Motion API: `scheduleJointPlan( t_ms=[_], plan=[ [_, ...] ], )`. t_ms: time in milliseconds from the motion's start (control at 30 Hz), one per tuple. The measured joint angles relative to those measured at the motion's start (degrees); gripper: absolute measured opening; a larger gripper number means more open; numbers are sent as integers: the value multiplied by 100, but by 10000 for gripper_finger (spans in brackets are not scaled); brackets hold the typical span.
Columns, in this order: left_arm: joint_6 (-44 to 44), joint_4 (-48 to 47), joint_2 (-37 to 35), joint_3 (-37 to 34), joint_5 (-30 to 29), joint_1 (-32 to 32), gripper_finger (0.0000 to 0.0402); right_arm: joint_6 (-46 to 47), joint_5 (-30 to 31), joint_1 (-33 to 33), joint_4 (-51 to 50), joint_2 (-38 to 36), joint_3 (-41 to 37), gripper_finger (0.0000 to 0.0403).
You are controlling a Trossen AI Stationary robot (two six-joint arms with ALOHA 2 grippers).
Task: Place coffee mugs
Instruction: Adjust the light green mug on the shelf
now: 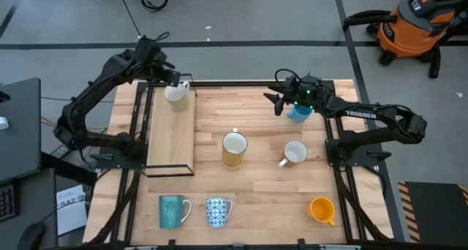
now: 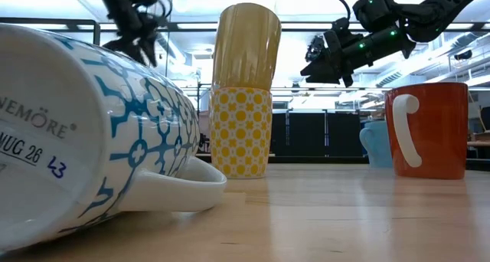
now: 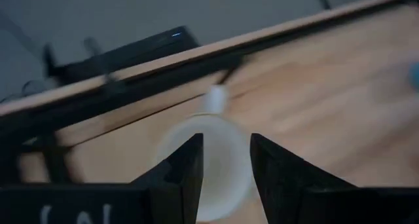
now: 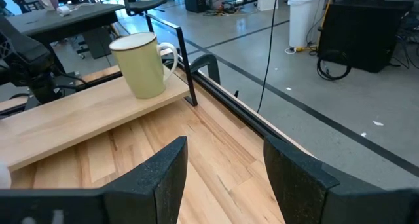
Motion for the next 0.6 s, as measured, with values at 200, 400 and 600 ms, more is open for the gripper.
scheduleJointPlan(
  t_ms=[200, 400, 600],
  plan=[
    [207, -8, 0, 73, -82, -784, 131, 0, 1, 0, -2, 0, 0, 207],
    [34, -47, 142, 71, -974, -1356, 130, 0, 0, 0, -2, 0, 0, 207],
    [-4, -97, 564, 67, -1186, -1594, 130, 0, 0, 0, -2, 0, 0, 207]
  ],
)
